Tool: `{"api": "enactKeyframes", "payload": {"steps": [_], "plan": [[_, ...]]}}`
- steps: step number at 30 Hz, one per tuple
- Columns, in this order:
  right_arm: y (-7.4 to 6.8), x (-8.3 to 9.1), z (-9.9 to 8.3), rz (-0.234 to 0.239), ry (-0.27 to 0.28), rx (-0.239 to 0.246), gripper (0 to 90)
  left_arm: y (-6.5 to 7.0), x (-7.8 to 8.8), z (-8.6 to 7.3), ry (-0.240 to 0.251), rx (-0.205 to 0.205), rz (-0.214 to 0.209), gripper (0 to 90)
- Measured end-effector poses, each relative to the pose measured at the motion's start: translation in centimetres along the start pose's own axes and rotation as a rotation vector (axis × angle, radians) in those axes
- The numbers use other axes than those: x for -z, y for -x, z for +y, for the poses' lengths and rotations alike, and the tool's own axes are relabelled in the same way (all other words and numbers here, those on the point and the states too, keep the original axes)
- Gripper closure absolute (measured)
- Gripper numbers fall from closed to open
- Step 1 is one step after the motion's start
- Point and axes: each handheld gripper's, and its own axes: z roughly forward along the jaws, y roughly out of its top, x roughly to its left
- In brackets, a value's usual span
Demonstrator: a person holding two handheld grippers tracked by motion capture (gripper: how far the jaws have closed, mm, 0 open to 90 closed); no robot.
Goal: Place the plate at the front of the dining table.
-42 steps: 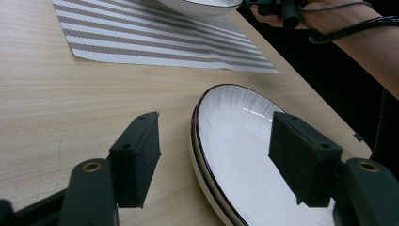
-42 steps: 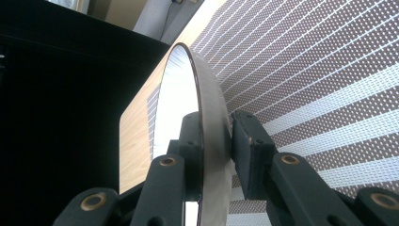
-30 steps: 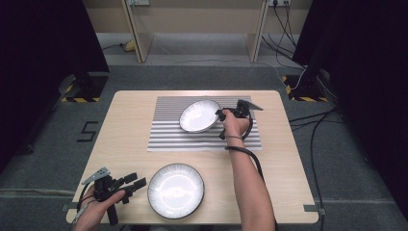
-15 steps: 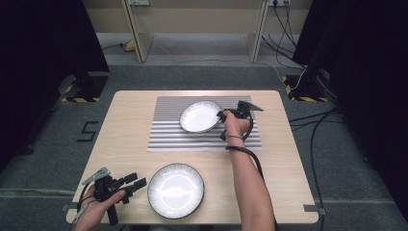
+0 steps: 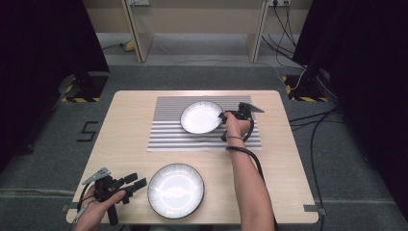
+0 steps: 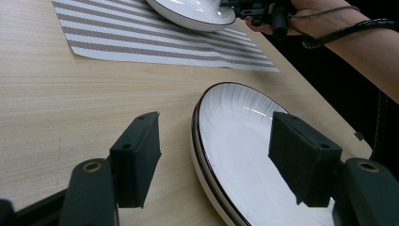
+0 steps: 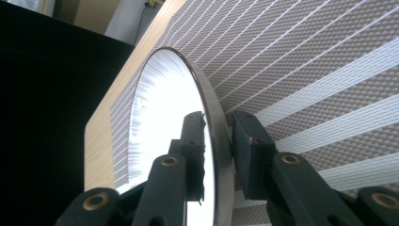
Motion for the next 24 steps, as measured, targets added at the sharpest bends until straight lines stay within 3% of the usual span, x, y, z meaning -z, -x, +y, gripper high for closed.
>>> {"api": "enactKeyframes", "payload": {"steps": [3,8,19,24], "plan": [[0.6,0.3,0.2,-0.025,0.022,0.001,72.0,0.0,-0.1,0.0,0.000,-0.002,-0.002,33.7],[0.9,1.0,0.3,0.014,0.027,-0.010,68.8,0.2,-0.2,0.0,-0.005,-0.005,-0.005,33.7],[0.7,2.9,0.3,-0.029,0.066,0.061,59.1,0.2,-0.2,0.0,-0.004,-0.011,-0.001,33.7],[1.1,3.8,0.2,-0.031,0.069,0.066,56.6,0.3,-0.2,0.0,-0.002,-0.012,-0.001,33.7]]}}
